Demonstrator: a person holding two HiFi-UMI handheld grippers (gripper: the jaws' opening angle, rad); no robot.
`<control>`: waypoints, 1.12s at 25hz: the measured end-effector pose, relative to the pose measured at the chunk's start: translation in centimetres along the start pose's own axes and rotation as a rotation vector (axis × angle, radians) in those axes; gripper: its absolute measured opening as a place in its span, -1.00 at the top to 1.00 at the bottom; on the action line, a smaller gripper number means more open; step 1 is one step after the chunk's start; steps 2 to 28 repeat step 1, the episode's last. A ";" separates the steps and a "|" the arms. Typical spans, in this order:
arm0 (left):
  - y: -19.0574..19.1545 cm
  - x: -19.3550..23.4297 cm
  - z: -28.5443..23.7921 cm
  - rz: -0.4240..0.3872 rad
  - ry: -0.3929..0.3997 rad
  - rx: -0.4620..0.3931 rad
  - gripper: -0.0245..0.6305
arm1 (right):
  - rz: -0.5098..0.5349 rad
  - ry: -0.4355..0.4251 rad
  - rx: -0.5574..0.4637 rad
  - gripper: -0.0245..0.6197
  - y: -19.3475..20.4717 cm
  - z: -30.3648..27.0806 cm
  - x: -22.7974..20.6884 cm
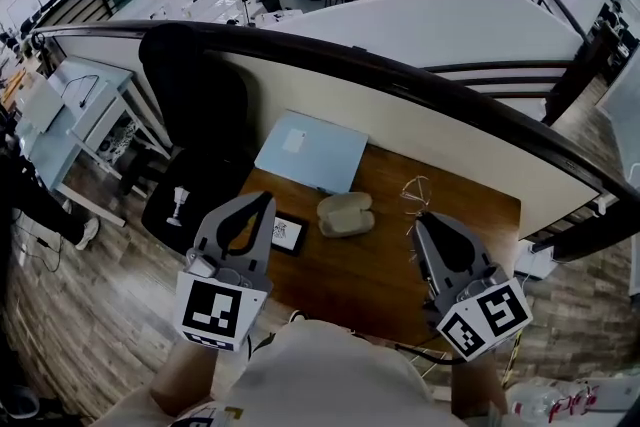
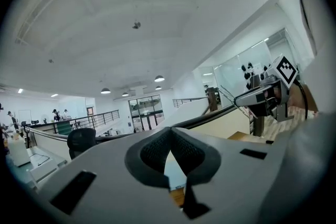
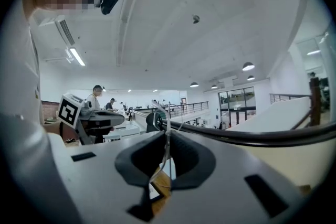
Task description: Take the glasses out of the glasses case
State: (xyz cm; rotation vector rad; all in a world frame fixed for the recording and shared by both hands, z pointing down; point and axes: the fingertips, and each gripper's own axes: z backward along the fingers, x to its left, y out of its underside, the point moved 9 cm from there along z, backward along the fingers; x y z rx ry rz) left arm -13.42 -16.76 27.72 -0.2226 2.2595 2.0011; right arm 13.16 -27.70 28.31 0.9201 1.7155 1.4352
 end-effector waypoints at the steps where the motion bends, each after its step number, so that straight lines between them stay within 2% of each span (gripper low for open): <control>1: 0.0 0.0 0.0 -0.004 -0.001 0.001 0.92 | -0.006 -0.004 -0.001 0.82 0.0 0.0 0.0; 28: 0.0 0.0 0.0 -0.004 -0.001 0.001 0.92 | -0.006 -0.004 -0.001 0.82 0.0 0.0 0.0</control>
